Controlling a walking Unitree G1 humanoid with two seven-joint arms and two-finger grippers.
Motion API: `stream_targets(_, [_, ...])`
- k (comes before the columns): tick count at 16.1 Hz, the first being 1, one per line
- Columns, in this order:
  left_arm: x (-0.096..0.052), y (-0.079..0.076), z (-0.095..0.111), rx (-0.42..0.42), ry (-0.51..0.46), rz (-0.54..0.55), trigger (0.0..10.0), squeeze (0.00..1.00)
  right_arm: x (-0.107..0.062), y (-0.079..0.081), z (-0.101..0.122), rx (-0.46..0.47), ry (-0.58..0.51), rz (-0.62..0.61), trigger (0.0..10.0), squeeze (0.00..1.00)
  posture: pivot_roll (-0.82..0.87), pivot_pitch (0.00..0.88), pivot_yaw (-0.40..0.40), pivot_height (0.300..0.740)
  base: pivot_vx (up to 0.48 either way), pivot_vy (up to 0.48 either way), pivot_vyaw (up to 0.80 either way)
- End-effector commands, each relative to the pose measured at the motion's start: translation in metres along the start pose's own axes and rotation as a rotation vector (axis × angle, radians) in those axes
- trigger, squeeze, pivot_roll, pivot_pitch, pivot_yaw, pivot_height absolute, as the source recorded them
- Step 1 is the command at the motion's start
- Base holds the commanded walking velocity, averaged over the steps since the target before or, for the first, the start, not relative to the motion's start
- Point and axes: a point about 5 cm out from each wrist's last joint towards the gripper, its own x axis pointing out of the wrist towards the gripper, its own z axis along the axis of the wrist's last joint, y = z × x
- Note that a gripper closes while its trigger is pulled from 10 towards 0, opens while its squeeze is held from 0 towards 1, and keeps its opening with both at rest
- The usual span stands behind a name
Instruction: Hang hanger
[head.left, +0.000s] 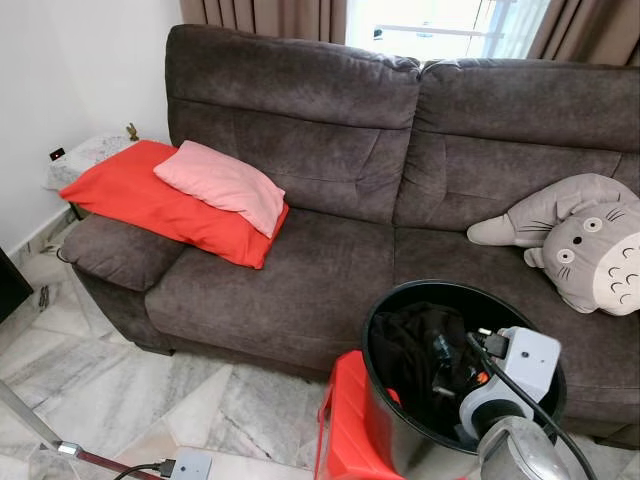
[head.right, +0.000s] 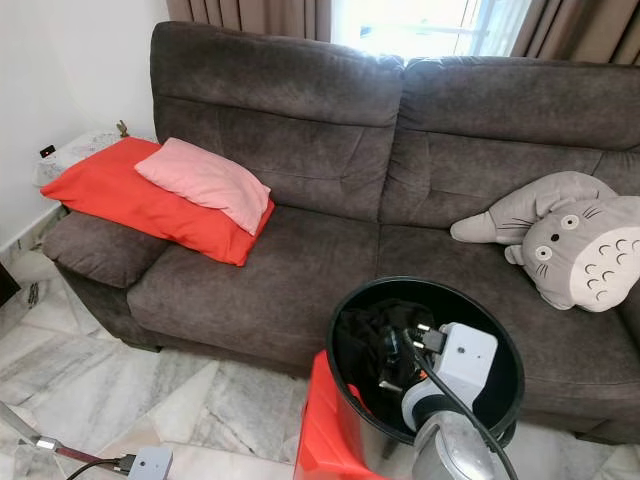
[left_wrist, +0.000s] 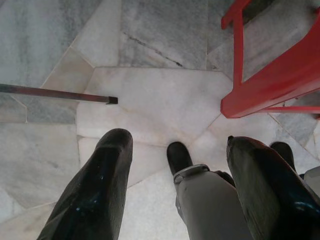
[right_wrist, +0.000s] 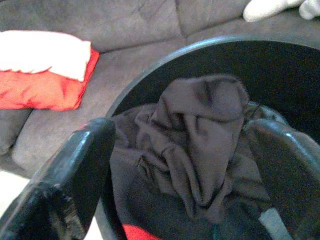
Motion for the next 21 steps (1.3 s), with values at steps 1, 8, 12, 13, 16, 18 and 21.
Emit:
stream_targets(1, [-0.001,0.0,-0.005,0.008,0.029,-0.01,10.0,0.0,0.005,0.008,-0.004,0.116,0.038,0.016,10.0,0.0,-0.22,0.042,-0.007,0.74,0.0,0.0,0.0])
stream_targets(8, [-0.003,0.003,-0.013,0.028,0.053,-0.009,10.0,0.0,0.032,-0.036,-0.021,0.162,0.193,0.008,10.0,0.0,-0.2,0.023,0.001,0.74,0.0,0.0,0.0])
stream_targets(12, [-0.003,0.004,-0.012,0.033,0.051,-0.009,10.0,0.0,0.039,-0.047,-0.04,0.219,0.277,0.029,0.0,0.0,-0.19,0.019,0.007,0.74,0.0,0.0,0.0])
stream_targets(13, [-0.003,0.005,-0.012,0.036,0.053,-0.01,10.0,0.0,0.041,-0.047,-0.042,0.222,0.286,0.044,0.0,0.0,-0.19,0.02,0.009,0.74,0.0,0.0,0.0])
stream_targets(16, [-0.004,0.006,-0.013,0.041,0.055,-0.01,10.0,0.0,0.045,-0.051,-0.048,0.219,0.31,0.027,10.0,0.0,-0.18,0.024,0.012,0.74,0.0,0.0,0.0])
stream_targets(18, [-0.004,0.007,-0.013,0.045,0.056,-0.009,10.0,0.0,0.047,-0.053,-0.049,0.218,0.31,0.034,4.5,0.0,-0.18,0.031,0.015,0.74,0.0,0.0,0.0])
stream_targets(21, [-0.004,0.007,-0.012,0.051,0.057,-0.012,10.0,0.0,0.055,-0.049,-0.043,0.204,0.281,0.076,0.0,0.0,-0.17,0.041,0.021,0.74,0.0,0.0,0.0])
